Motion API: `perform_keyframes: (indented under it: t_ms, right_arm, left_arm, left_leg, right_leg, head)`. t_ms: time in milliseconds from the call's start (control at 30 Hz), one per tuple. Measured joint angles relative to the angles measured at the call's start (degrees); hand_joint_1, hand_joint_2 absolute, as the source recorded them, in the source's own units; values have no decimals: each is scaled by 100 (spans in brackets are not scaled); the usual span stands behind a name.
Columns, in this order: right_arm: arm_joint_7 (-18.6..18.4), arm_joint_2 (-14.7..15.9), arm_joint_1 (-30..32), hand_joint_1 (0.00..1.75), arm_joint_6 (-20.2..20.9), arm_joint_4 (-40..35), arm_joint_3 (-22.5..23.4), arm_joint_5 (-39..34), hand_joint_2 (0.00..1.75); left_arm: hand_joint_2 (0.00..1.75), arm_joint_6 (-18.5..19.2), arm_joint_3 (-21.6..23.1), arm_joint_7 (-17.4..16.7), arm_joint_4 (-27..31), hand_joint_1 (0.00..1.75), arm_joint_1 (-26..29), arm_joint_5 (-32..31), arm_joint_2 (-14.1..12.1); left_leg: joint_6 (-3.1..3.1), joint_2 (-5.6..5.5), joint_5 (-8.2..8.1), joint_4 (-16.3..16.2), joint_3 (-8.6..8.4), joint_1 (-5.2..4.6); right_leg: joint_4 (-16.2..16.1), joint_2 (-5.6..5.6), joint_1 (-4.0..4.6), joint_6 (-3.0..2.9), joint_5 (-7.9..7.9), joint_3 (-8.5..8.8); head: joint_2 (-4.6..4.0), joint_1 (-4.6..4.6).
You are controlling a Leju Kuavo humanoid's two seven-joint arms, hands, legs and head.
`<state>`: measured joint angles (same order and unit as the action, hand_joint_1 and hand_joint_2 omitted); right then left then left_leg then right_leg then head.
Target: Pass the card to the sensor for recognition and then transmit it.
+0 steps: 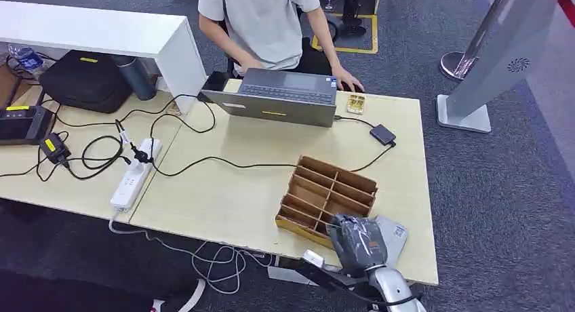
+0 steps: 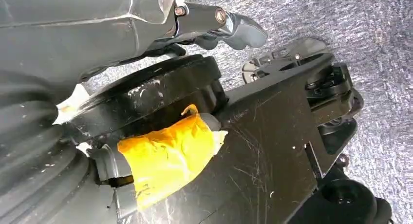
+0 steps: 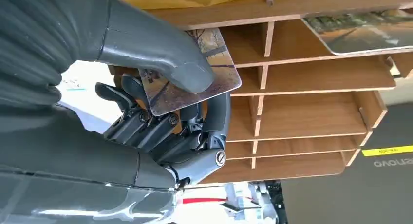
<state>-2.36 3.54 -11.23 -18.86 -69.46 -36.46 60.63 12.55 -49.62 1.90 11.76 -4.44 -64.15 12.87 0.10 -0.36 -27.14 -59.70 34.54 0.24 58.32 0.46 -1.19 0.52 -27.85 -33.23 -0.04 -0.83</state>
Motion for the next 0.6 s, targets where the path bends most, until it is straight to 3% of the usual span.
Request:
perform_keyframes:
  t_ms: [233,400,600]
  right_arm:
    - [37,0,-5,175,31,-33,4,-169,175]
    - [127,2,-105,175,339,-140,48,-562,175]
    - [136,9,-168,175,413,-201,83,-608,175]
  left_arm:
    - [175,-39,-57,-48,0,0,-1,33,0]
    - [175,-46,-72,-50,0,0,-2,31,0]
    - [175,-46,-94,-50,0,0,-2,31,2]
  left_leg:
    - [0,0,0,0,0,0]
    - [0,0,0,0,0,0]
    - [0,0,0,0,0,0]
  right_leg:
    - [0,0,0,0,0,0]
    - [0,0,0,0,0,0]
    - [0,0,0,0,0,0]
  head:
    - [0,0]
    - [0,-2]
    - [0,0]
